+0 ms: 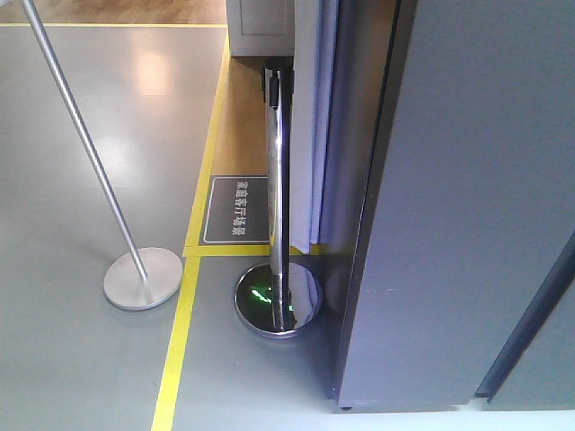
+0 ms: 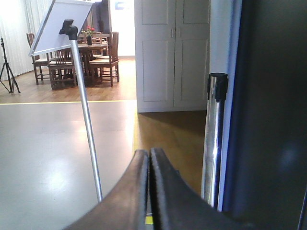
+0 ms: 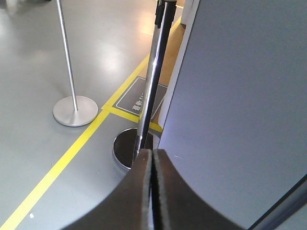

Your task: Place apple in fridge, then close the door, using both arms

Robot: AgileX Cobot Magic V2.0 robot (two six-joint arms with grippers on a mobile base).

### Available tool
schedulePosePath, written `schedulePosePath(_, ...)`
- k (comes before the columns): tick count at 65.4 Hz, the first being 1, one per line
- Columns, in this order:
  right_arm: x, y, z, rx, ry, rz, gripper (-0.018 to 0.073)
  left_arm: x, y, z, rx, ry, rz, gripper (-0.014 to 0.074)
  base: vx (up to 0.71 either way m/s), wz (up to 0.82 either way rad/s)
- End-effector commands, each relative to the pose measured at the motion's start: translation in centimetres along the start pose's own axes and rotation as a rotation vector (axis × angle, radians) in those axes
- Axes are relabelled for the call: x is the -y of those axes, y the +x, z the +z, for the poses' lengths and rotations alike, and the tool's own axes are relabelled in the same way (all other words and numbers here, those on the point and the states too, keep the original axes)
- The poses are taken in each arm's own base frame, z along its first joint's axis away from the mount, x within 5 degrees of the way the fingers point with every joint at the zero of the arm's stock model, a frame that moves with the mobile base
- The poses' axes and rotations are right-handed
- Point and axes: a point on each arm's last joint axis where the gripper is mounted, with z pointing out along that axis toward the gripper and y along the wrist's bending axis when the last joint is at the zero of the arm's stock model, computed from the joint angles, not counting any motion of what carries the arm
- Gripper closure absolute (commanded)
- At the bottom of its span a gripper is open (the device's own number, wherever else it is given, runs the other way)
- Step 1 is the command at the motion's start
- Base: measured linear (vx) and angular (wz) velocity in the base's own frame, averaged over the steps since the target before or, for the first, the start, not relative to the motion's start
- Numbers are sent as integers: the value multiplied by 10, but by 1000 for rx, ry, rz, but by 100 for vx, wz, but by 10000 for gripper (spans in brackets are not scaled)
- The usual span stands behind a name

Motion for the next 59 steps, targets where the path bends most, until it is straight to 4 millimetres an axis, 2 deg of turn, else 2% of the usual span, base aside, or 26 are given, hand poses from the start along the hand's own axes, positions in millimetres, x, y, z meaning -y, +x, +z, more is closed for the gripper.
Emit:
schedulePosePath(1,3,-11,-2,67,25,0,562,3,-12,-2,91,27,-2,605,0,0)
schedulePosePath(30,0,-11,-2,80,-26,-62,562,3,-12,-2,91,27,-2,605,0,0)
schedulePosePath(36,3,-7,2,139,2,-56,562,3,-12,-2,91,27,-2,605,0,0)
schedulePosePath(47,9,24,12,306,103,79,562,3,-12,-2,91,27,-2,605,0,0)
schedulePosePath(59,11,66,18,351,190,166,562,3,-12,-2,91,27,-2,605,0,0)
